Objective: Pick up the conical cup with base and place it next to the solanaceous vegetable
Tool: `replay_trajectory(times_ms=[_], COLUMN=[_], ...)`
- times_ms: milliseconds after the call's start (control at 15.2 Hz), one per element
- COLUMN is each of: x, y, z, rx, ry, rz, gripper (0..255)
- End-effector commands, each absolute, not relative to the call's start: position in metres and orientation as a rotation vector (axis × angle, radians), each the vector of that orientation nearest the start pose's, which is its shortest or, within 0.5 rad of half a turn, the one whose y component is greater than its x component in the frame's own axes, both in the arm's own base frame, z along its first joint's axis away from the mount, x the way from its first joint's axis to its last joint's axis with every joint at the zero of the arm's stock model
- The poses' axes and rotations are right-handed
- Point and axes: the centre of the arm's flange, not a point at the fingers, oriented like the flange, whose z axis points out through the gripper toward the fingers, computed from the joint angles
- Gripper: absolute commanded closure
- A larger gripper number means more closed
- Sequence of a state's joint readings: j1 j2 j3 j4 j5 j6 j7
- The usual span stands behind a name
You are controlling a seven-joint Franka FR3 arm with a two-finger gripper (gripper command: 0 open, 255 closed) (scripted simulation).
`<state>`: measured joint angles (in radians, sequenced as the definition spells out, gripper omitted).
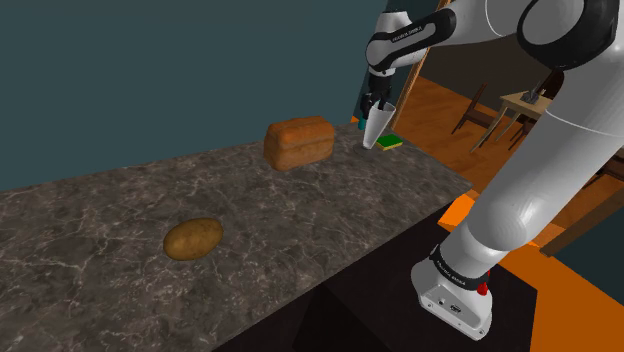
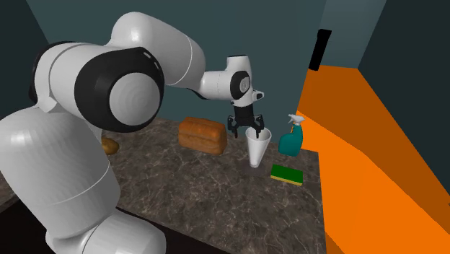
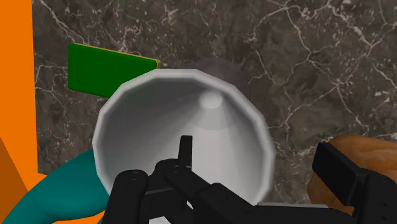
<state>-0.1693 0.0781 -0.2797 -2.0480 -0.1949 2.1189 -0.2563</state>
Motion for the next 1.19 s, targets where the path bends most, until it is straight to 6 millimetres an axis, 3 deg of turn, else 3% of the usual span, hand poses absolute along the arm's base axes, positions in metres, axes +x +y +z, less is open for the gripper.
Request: replay_trajectory(times_ms=[0,66,660,1122], x=[0.505,0.505,0.505,0.505], y=[-0.251,-0.251,-0.251,-0.251], z=[0.404,0.404,0.404,0.441], rx=[-3.310,-3.310,-3.310,-3.310], ry=[0.149,0.149,0.149,0.149], rz=[0.115,0.115,0.115,0.115], gripper=[0,255,255,255])
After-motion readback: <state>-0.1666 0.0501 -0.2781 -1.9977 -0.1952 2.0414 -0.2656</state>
